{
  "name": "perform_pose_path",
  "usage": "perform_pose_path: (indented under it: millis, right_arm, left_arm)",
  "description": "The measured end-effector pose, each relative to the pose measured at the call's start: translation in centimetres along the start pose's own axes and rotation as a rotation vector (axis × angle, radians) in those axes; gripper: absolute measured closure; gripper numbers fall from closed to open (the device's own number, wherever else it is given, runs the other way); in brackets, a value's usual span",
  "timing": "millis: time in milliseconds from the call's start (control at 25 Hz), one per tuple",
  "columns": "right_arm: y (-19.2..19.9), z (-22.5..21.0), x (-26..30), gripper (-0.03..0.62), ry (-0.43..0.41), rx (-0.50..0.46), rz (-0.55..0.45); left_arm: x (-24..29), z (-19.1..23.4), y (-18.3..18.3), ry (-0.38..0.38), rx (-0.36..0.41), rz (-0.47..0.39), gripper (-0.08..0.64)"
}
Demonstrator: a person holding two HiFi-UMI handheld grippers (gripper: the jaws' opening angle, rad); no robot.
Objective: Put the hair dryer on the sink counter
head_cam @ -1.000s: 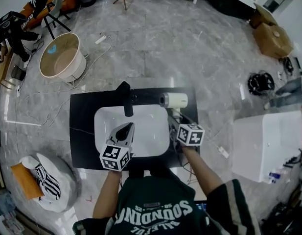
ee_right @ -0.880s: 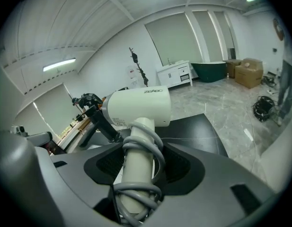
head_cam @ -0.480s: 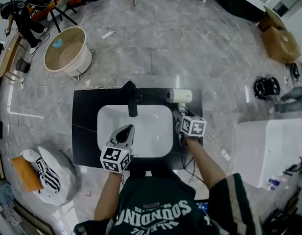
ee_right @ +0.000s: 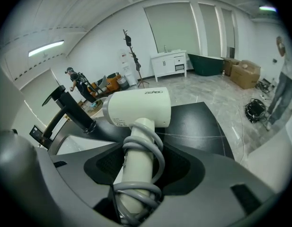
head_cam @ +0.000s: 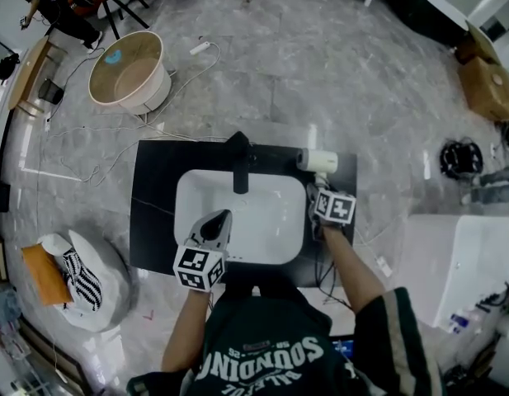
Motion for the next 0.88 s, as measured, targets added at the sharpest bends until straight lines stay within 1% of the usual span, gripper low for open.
perform_pose_path:
  millis: [200, 480, 680, 760, 880]
  right_arm:
    - [0.3, -0.4, 0.9, 0.348, 0.02, 0.01, 0.023]
    - [0.5, 0.1, 1.6, 0.348, 0.072, -0.031, 0.056]
    - [0.8, 0.5, 1.0, 0.334, 0.054, -0.043, 0.052]
    - [0.9, 0.4, 0.2, 0.334, 0.052, -0.036, 0.034]
    - [0.9, 0.3, -1.5, 0.334, 0.06, -0.035, -0.02]
  left_arm:
    - [-0.3, 0.7, 0.4, -0.002, -0.016, 0.001, 0.56]
    - [-0.8, 0.9, 0.4, 0.018, 0.002, -0.001, 0.559]
    - [-1.1, 0.7, 0.6, 0.039, 0.018, -0.004, 0.56]
    - [-1.1, 0.6, 0.8, 0.051, 0.026, -0.003, 0.56]
    - [-1.3, 0.5, 0.9, 0.07, 0.044, -0.008, 0.56]
Point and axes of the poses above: the fingertips, and each gripper's own axes: x forward along the fingers, z to its left, y out of its underside, the point moved 2 cm from there along -x, backward along the fingers, and after that the axes turned 13 degrees about z, right-handed, at the moved point
